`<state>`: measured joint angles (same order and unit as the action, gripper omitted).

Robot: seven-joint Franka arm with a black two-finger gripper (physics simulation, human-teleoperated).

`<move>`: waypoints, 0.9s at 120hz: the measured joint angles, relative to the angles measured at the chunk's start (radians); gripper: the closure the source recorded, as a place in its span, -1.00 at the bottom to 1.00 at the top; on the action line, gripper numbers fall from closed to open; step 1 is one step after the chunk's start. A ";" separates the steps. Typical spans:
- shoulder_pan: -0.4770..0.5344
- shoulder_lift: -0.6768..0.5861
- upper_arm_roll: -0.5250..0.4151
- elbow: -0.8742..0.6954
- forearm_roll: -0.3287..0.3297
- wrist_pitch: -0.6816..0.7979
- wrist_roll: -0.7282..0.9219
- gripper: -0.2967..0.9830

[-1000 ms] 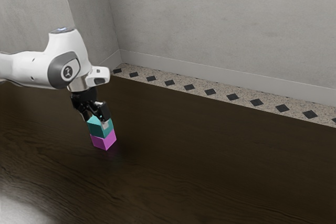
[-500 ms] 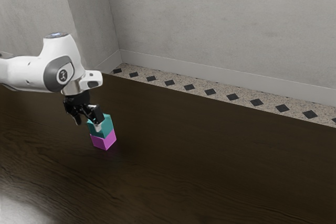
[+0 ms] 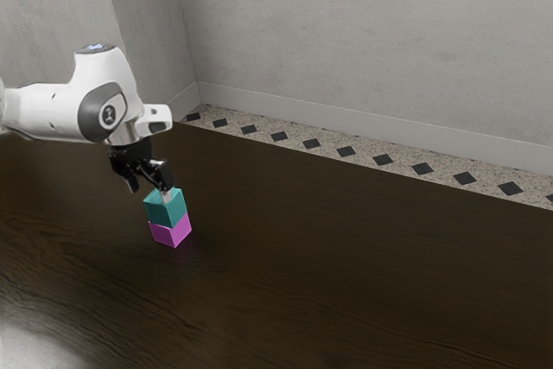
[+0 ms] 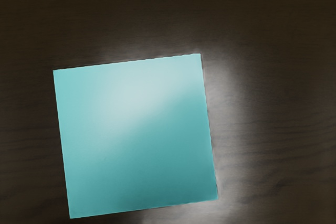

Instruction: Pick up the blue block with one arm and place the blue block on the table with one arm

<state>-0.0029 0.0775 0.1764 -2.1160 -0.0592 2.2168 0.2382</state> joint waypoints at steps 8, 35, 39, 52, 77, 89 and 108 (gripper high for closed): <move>-0.006 0.003 0.003 0.010 -0.001 -0.001 0.015 -0.54; 0.004 0.039 0.013 0.036 -0.019 -0.002 0.087 -0.54; 0.004 0.052 0.014 0.051 -0.022 -0.002 0.096 -0.54; 0.002 0.085 0.015 0.077 -0.041 -0.002 0.120 -0.54; 0.001 0.117 0.015 0.095 -0.074 -0.004 0.129 -0.54; 0.001 0.123 0.015 0.095 -0.079 -0.005 0.127 -0.54; 0.001 0.134 0.016 0.096 -0.082 -0.001 0.125 -0.54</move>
<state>-0.0017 0.2118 0.1919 -2.0201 -0.1409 2.2156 0.3632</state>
